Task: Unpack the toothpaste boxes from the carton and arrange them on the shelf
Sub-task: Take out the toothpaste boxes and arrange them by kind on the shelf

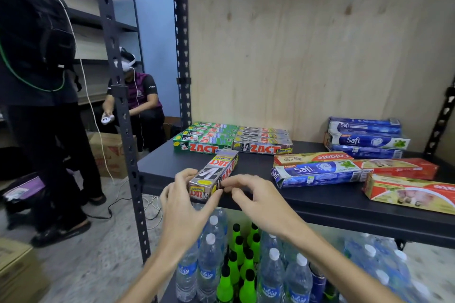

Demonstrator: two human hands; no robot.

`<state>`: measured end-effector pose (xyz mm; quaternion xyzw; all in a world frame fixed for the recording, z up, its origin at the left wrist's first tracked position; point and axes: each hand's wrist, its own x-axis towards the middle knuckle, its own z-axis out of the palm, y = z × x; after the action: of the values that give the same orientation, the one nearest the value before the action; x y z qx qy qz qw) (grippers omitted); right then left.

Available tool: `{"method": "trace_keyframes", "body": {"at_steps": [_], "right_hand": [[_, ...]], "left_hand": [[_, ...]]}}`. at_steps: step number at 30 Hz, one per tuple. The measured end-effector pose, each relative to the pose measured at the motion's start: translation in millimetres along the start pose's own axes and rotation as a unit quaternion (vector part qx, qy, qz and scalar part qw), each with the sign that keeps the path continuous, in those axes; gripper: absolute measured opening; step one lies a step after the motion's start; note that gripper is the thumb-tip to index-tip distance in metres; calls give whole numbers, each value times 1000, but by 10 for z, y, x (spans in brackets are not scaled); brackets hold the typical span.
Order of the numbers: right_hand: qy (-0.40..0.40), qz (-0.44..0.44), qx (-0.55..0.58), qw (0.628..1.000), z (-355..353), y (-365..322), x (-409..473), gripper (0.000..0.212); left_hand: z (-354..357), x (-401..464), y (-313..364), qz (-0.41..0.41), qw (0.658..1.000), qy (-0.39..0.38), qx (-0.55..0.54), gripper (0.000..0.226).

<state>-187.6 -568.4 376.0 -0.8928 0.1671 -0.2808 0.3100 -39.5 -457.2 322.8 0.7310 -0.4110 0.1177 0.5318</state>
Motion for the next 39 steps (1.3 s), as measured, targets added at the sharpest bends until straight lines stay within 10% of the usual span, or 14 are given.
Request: {"method": "trace_keyframes", "body": {"at_steps": [5,9,25,39], "right_hand": [[100,-16,-229,968,-276,250,364,55],[-14,113,-270,956,-464,339,649,88],[85,140,-103,981,-1198,857,993,80],[-16,189,-212,959,-1392,1175,1018,51]], "left_hand": [[-288,347,-307,16,990,-135,-23,56],[-468,648,-374,43,978,-192,76,64],[582,1629,90,64,986,-151,-6,46],[1063,1764,-200,168,957,-203,120,44]]}}
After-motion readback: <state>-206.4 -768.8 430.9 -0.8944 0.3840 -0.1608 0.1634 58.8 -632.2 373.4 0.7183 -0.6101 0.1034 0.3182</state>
